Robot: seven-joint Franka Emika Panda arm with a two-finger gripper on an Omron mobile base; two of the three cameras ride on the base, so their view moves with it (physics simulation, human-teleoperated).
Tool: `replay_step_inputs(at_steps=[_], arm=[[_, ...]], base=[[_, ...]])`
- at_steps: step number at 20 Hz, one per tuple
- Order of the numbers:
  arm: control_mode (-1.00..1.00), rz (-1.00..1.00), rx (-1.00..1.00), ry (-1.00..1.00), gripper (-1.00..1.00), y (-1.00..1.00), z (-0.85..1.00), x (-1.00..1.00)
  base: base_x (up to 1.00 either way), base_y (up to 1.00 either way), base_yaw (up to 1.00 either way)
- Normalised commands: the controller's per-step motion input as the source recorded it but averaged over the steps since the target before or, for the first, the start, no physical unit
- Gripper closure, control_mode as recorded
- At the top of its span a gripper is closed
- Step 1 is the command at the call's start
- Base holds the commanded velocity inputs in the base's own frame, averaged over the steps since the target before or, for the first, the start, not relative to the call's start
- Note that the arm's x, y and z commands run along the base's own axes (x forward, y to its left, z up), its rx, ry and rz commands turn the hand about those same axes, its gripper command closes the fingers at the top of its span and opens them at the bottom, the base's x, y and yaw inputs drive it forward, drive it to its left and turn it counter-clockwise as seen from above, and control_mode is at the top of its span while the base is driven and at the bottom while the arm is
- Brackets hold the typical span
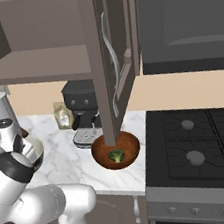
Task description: Pick both bowls and place them on the counter. Then place the broccoli in one bowl and place the broccoli in the other bowl.
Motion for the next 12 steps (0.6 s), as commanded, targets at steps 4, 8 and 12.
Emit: replay_step_inputs(at_steps=[4,8,12], arm=[[-1.00,0.03,0.00,0.00,-1.00,0.00,0.05,-0.02],[-1.00,0.02,0.00,0.00,-1.00,-0.02,0.15,-0.06],[-1.00,0.05,0.00,0.00,-1.00,-0.05,0.22,-0.09]], base=[[0.00,0.00,0.00],[0.00,0.00,0.00],[0.00,0.00,0.00]])
